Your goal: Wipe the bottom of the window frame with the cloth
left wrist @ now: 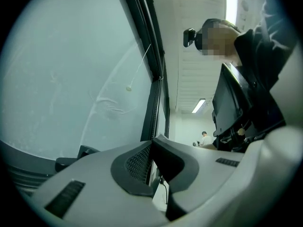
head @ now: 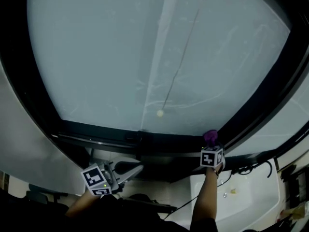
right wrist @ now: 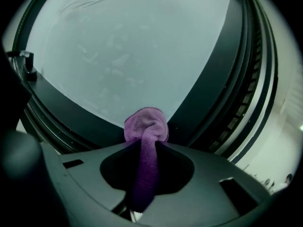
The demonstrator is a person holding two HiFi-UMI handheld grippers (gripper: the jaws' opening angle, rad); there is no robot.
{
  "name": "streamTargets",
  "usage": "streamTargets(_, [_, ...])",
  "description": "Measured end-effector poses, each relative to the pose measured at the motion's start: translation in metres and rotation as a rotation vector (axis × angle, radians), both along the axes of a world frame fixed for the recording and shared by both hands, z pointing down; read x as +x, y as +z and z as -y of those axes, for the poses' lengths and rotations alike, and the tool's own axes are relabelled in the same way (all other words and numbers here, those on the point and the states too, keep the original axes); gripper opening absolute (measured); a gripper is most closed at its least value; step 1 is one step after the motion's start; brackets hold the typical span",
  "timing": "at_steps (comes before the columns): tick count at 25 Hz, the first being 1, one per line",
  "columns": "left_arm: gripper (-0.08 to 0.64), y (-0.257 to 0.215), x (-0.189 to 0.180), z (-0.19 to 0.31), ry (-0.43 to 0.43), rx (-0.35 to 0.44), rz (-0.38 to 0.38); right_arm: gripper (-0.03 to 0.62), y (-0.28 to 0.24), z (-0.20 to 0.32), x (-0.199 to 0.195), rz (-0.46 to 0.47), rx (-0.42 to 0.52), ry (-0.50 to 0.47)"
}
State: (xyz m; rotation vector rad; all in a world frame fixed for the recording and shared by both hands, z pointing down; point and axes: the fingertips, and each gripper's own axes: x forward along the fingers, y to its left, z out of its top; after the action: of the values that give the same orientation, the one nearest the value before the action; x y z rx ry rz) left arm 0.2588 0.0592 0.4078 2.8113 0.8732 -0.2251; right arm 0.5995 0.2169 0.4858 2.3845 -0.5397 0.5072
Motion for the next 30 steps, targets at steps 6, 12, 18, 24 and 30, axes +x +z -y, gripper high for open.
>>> streamTargets(6, [-0.008, 0.005, -0.010, 0.014, 0.000, -0.022, 0.004, 0.066, 0.013, 0.006, -0.015, 0.074, 0.025, -0.039])
streamTargets(12, [-0.008, 0.003, -0.016, 0.030, -0.007, -0.022, -0.005, 0.066, 0.016, 0.023, -0.036, 0.090, 0.015, -0.073])
streamTargets(18, [-0.008, 0.004, -0.021, 0.048, -0.010, 0.004, -0.008, 0.066, 0.019, 0.043, -0.061, 0.117, 0.044, -0.116])
streamTargets(24, [-0.008, 0.004, -0.028, 0.059, 0.012, 0.003, -0.008, 0.066, 0.018, 0.063, -0.080, 0.118, -0.001, -0.153])
streamTargets(30, [-0.008, 0.006, -0.037, 0.076, 0.020, -0.004, -0.001, 0.066, 0.020, 0.083, -0.098, 0.121, -0.015, -0.187])
